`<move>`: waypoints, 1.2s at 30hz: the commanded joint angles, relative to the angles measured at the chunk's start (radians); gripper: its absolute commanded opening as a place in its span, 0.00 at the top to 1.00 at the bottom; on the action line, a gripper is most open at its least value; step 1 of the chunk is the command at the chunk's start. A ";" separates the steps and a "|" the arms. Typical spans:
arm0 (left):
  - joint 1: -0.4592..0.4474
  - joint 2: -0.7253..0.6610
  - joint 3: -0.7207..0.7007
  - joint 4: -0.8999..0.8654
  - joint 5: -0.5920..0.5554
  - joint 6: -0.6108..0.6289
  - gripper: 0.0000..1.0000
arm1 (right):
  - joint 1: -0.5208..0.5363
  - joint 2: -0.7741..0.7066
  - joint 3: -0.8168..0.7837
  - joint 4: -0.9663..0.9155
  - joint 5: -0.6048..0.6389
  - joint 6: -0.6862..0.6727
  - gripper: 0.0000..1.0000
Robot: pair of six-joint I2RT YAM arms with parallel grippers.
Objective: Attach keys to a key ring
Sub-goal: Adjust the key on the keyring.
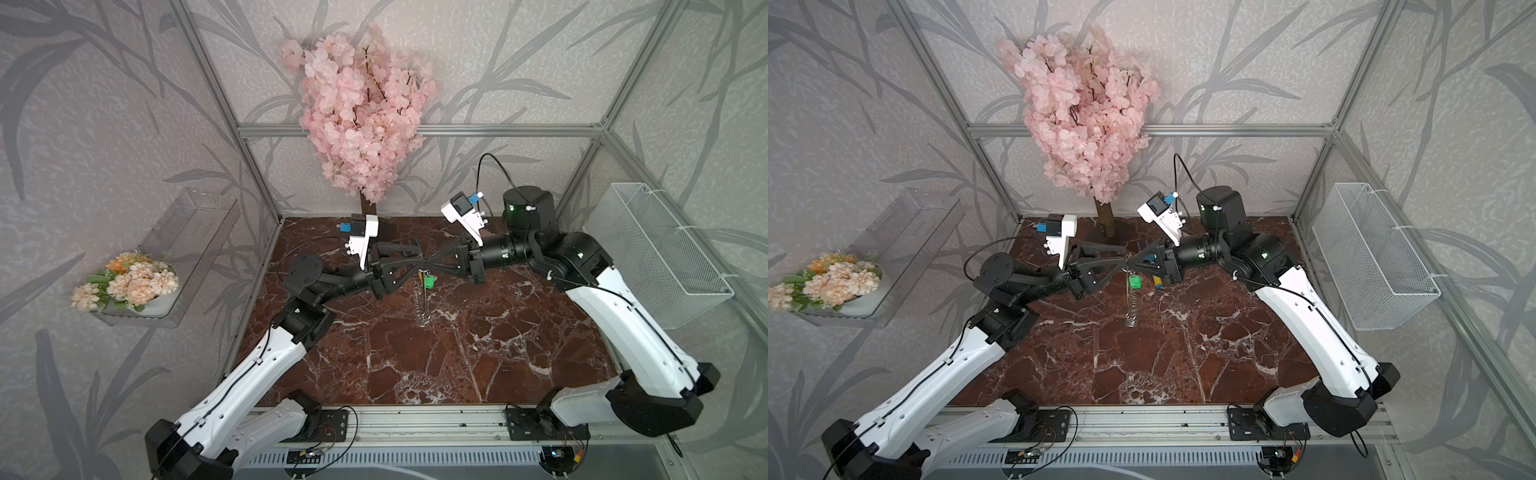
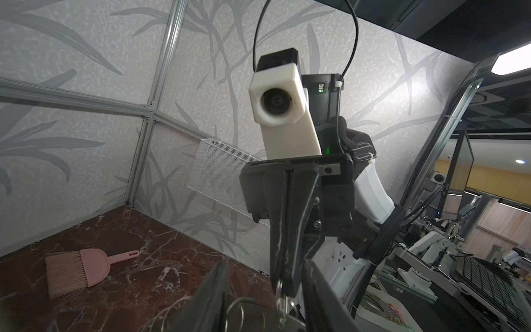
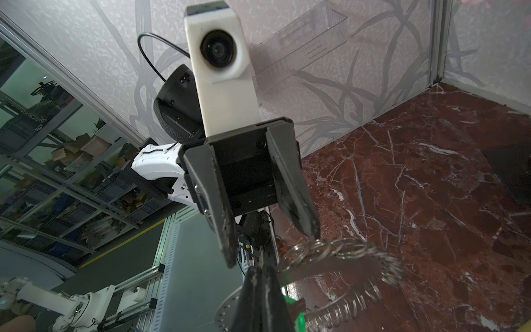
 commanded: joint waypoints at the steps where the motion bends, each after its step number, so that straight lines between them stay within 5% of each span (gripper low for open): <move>1: -0.002 -0.001 0.036 -0.045 0.064 0.044 0.60 | -0.004 -0.006 0.048 -0.070 0.004 -0.063 1.00; 27: -0.004 0.020 0.031 -0.070 0.084 0.050 0.79 | 0.007 -0.009 0.022 -0.039 0.001 -0.048 1.00; 36: -0.008 0.016 0.013 -0.051 0.077 0.049 1.00 | 0.008 -0.009 0.001 0.005 -0.015 -0.020 1.00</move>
